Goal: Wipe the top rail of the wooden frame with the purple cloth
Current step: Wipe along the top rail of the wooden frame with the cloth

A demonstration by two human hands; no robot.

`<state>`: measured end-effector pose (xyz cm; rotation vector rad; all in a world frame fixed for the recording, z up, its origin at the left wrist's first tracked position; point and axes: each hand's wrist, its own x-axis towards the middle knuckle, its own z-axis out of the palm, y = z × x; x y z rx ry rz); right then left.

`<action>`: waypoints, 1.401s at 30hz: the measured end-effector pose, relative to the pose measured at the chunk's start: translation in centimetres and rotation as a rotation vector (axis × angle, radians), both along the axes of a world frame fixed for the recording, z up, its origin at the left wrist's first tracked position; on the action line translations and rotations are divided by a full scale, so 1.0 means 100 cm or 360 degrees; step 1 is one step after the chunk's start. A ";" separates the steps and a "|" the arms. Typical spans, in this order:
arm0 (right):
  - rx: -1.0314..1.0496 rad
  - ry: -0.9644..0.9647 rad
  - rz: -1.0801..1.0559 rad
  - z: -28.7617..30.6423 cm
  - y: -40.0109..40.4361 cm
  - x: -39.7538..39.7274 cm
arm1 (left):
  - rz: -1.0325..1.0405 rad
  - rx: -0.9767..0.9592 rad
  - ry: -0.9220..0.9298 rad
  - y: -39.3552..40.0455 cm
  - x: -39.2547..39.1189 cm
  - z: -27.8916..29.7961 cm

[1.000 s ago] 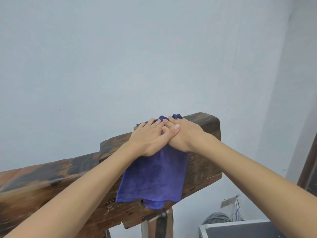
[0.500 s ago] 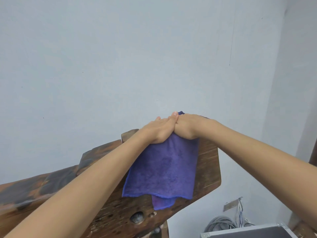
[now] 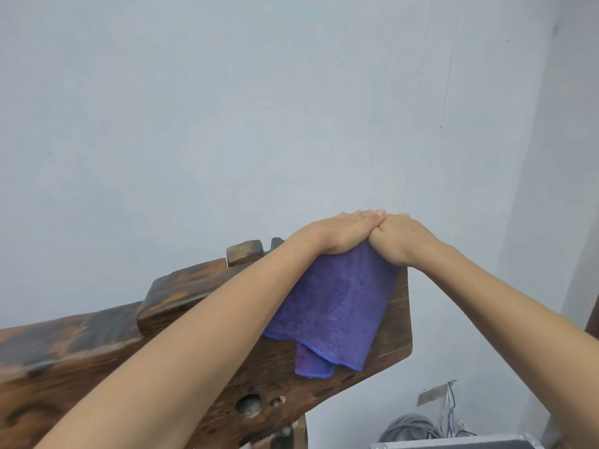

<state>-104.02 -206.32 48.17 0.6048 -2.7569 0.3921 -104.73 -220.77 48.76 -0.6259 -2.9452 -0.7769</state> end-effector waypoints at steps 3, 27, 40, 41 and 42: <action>0.0058 0.0161 0.0052 -0.008 0.002 0.012 | 0.0074 -0.0150 0.0037 -0.002 0.018 -0.004; 0.0534 0.0447 0.0187 -0.014 -0.064 0.046 | 0.0738 -0.0463 0.0789 -0.055 0.113 -0.039; 0.0433 0.0523 0.0286 -0.027 -0.110 0.071 | 0.0765 -0.0442 0.0755 -0.102 0.137 -0.055; 0.0402 0.0546 0.0297 -0.029 -0.113 0.077 | 0.0758 -0.0454 0.0757 -0.106 0.141 -0.057; 0.0381 0.0557 0.0302 -0.030 -0.114 0.081 | 0.0750 -0.0484 0.0767 -0.107 0.144 -0.058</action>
